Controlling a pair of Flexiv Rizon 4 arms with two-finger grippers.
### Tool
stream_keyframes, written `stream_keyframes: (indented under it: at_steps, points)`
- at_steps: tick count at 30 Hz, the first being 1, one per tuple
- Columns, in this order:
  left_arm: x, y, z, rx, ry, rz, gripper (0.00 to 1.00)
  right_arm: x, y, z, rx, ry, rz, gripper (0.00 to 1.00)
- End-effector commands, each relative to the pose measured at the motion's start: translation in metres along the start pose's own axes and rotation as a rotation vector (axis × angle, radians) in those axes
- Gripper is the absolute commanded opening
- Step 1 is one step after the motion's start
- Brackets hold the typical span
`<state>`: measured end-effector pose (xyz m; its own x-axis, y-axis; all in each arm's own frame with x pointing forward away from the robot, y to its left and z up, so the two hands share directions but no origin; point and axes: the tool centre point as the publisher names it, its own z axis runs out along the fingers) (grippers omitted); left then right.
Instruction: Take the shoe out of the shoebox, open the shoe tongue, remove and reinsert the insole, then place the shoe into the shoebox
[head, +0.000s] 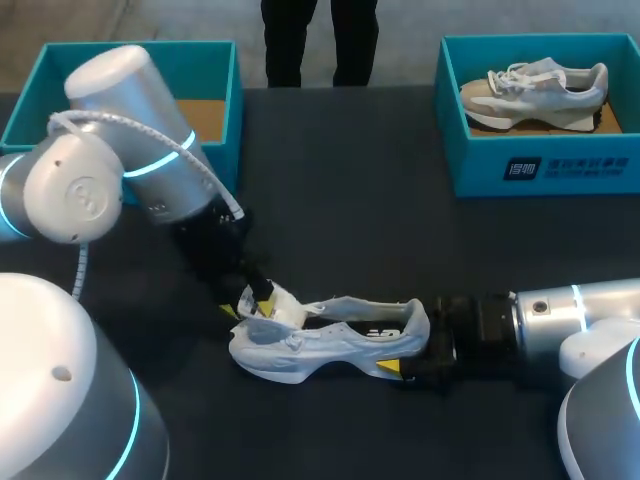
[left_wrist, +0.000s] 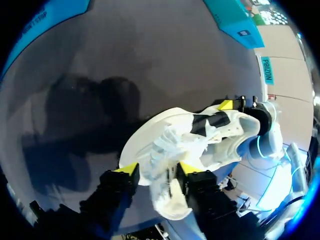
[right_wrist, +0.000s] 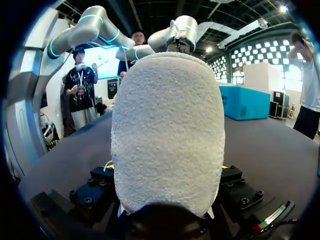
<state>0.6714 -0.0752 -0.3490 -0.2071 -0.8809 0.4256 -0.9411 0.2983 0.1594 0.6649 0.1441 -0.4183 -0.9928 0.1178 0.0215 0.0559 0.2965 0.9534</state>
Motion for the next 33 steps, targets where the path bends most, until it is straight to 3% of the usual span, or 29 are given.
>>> stream_keyframes:
  at_steps: [1,9,16,17,19,26,33]
  points:
    - [0.007,0.017,-0.027,0.058,-0.022,0.038,1.0,0.0,0.0,0.0,0.001,-0.002,-0.001,0.0]
    - [0.037,0.021,-0.07,0.132,-0.07,0.17,1.0,0.0,0.0,0.0,0.001,-0.002,-0.001,0.0]
    - [0.07,0.01,-0.103,0.112,-0.119,0.301,0.98,0.0,0.0,0.0,0.001,-0.002,-0.001,0.0]
    - [0.075,0.009,-0.107,0.115,-0.118,0.314,0.6,0.0,0.0,0.0,0.001,-0.002,-0.001,0.0]
    - [0.082,0.007,-0.112,0.108,-0.142,0.378,0.0,0.0,0.0,0.0,0.001,-0.002,-0.001,0.0]
    - [0.101,0.006,-0.121,-0.013,-0.279,0.695,0.0,0.0,0.0,0.0,0.001,-0.002,-0.001,0.0]
    - [0.122,-0.003,-0.12,-0.142,-0.346,0.932,0.0,0.0,0.0,0.0,0.001,-0.002,-0.001,0.0]
